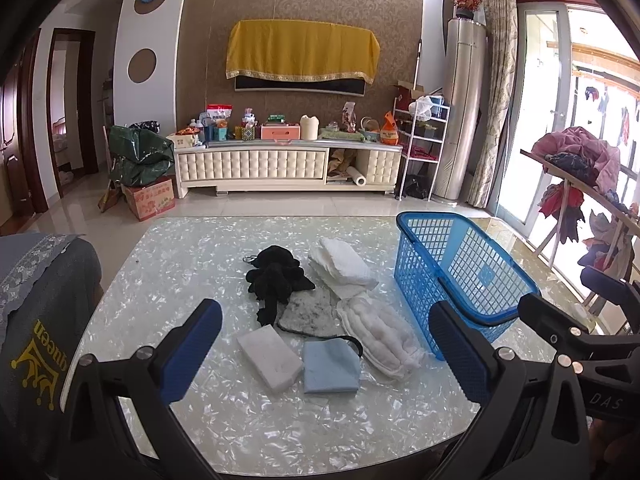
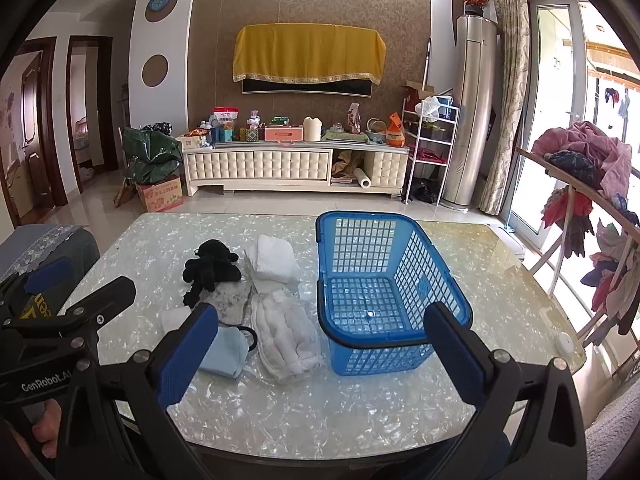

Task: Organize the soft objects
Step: 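Grasp the white quilted cloth with the right tool while the left tool grasps the white pad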

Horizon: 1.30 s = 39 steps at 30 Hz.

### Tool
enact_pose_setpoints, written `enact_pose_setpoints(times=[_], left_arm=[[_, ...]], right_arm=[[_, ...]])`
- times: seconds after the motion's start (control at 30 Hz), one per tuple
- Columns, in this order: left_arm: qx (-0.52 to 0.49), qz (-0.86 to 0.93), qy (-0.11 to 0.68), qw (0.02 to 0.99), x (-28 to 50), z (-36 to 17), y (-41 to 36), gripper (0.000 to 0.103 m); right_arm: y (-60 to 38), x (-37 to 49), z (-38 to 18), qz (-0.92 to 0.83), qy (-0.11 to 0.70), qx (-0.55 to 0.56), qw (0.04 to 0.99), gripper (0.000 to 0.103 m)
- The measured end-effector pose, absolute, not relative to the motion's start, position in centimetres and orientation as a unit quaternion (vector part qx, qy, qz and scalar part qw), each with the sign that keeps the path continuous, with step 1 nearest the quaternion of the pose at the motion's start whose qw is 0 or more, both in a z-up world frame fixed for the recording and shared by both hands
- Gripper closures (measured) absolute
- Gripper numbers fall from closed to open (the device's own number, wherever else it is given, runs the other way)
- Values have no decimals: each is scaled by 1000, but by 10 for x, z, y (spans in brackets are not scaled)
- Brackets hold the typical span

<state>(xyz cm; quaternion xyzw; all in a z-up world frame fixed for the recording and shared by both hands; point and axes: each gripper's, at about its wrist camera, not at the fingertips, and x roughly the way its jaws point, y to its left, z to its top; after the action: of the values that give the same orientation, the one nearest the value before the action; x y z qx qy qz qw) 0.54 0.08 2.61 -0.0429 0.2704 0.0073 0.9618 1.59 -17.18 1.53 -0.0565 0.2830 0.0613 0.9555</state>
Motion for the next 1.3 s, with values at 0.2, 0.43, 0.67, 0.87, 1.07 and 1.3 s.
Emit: enact_pose_setpoints(times=[0.2,0.43,0.67,0.87,1.07,1.3], left_arm=[[-48,31,311,949,41,24,2,0],[-52,47,387,919,92,4,12,0],[-48,4,419,907,129,-10,29,0],[-41,-29,470,881,156,-15,44,0],[-10,-74,511,856,174,-31,54,0],[18,-111,553,826,174,-66,68,3]], right_arm=[[-172,41,18,59,297,-65,951,0],[-192,84,11,44,334,-52,940,0],[-205,122,0,30,371,-59,926,0],[-195,138,-5,69,400,-63,912,0],[-160,153,-8,138,418,-83,894,0],[-123,163,-28,191,444,-120,867,0]])
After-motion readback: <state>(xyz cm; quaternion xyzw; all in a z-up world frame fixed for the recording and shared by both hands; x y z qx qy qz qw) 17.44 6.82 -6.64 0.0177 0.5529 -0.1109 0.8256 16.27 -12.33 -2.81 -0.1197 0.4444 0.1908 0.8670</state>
